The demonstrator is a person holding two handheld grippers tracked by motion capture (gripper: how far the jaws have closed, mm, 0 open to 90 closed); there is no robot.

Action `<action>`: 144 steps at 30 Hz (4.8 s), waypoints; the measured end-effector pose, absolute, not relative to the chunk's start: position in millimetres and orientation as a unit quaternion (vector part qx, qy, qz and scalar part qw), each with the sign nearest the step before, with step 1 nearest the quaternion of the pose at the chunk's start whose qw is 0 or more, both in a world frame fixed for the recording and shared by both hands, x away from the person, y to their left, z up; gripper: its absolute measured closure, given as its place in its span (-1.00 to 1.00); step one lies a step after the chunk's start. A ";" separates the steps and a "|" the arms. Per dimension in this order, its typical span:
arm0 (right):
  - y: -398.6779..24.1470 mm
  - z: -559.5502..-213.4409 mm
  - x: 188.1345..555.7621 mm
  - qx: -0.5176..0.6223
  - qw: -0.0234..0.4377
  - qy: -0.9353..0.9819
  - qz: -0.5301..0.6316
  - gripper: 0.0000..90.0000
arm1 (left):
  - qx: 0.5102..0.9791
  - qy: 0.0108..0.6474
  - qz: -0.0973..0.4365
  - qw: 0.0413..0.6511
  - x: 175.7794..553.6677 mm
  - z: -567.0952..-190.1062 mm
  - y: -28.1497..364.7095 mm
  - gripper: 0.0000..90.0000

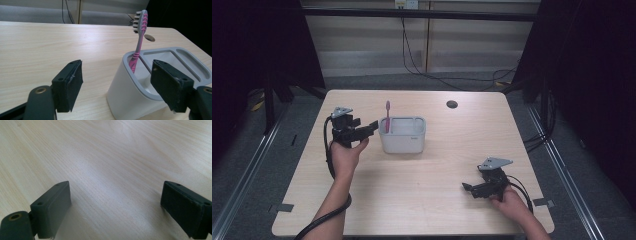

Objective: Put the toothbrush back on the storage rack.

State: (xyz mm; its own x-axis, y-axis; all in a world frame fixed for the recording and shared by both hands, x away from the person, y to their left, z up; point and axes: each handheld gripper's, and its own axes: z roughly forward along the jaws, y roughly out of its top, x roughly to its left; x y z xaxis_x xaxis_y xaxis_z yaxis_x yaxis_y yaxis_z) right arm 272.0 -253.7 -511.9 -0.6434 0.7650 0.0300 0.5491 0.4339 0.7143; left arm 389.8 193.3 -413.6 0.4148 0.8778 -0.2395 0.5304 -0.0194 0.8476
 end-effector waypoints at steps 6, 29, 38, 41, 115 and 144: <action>-253.7 -511.9 271.9 0.394 0.151 0.833 0.357 -0.80 | 0.691 0.511 0.183 0.478 387.3 -414.3 200.4 -0.47; -253.9 -512.1 272.3 0.392 0.152 0.834 0.358 -0.80 | 0.691 0.515 0.185 0.473 377.6 -423.7 221.1 -0.52; -253.9 -512.1 272.5 0.391 0.153 0.834 0.359 -0.80 | 0.691 0.521 0.173 0.471 374.3 -437.6 226.5 -0.49; -253.7 -511.9 271.9 0.395 0.151 0.833 0.357 -0.80 | 0.691 0.521 0.173 0.471 373.0 -440.8 228.1 -0.48; -253.9 -512.2 272.5 0.391 0.153 0.834 0.359 -0.80 | 0.748 0.516 0.196 0.369 362.5 -496.6 253.2 -0.61; -253.8 -512.0 272.1 0.393 0.152 0.833 0.358 -0.80 | 0.770 0.508 0.208 0.324 361.0 -508.3 251.8 -0.61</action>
